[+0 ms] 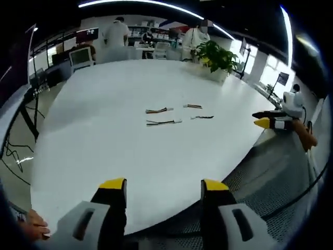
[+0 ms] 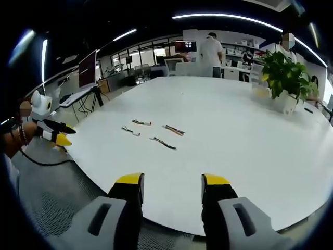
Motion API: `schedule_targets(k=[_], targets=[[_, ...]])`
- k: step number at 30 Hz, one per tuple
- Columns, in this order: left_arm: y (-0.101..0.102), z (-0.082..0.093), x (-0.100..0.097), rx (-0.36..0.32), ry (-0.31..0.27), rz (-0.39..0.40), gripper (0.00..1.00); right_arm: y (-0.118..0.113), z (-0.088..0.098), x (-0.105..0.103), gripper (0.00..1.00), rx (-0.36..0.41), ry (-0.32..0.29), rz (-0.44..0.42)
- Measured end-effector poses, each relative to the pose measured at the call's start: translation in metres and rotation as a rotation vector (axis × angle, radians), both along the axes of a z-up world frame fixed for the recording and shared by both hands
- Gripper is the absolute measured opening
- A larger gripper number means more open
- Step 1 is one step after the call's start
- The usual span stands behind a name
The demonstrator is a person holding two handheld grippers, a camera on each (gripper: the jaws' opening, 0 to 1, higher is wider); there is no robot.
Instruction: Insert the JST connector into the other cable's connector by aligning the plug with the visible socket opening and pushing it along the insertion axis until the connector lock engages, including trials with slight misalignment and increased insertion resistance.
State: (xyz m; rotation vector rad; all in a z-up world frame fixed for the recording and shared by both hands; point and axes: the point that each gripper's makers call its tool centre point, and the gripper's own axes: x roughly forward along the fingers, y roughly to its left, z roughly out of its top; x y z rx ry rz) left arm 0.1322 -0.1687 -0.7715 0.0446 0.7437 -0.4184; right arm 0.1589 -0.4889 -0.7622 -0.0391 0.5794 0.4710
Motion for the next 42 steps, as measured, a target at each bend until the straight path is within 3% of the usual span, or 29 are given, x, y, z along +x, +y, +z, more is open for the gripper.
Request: schedule_targets(k=[1,3,9,14,19,24,34,37,39,42], targets=[[0.000,0.002,0.004,0.004,0.000,-0.006,0.54,-0.001,0.004,0.004,0.42,0.004,-0.011,-0.002],[-0.004,0.011,0.021,0.008,-0.059,-0.035,0.57,-0.001,0.011,0.013,0.43,0.009,-0.024,0.006],[-0.023,0.014,0.046,-0.027,-0.073,-0.080,0.57,0.001,0.021,0.033,0.42,0.018,-0.036,0.021],[-0.037,0.021,0.068,-0.032,-0.097,-0.129,0.58,0.010,0.032,0.054,0.42,0.001,-0.084,0.069],[-0.045,0.021,0.095,-0.038,-0.112,-0.155,0.57,0.023,0.030,0.072,0.41,-0.004,-0.059,0.126],[-0.050,0.021,0.118,-0.062,-0.111,-0.164,0.57,0.031,0.036,0.088,0.40,-0.032,-0.080,0.158],[-0.058,0.021,0.166,-0.110,-0.121,-0.170,0.57,0.048,0.028,0.122,0.37,-0.071,-0.094,0.260],[-0.062,0.017,0.179,-0.094,-0.128,-0.188,0.57,0.053,0.024,0.133,0.37,-0.086,-0.099,0.288],[-0.060,0.014,0.191,-0.040,-0.164,-0.198,0.57,0.051,0.013,0.138,0.36,-0.126,-0.048,0.283],[-0.063,0.011,0.198,-0.053,-0.161,-0.205,0.58,0.056,0.011,0.147,0.36,-0.126,-0.057,0.305]])
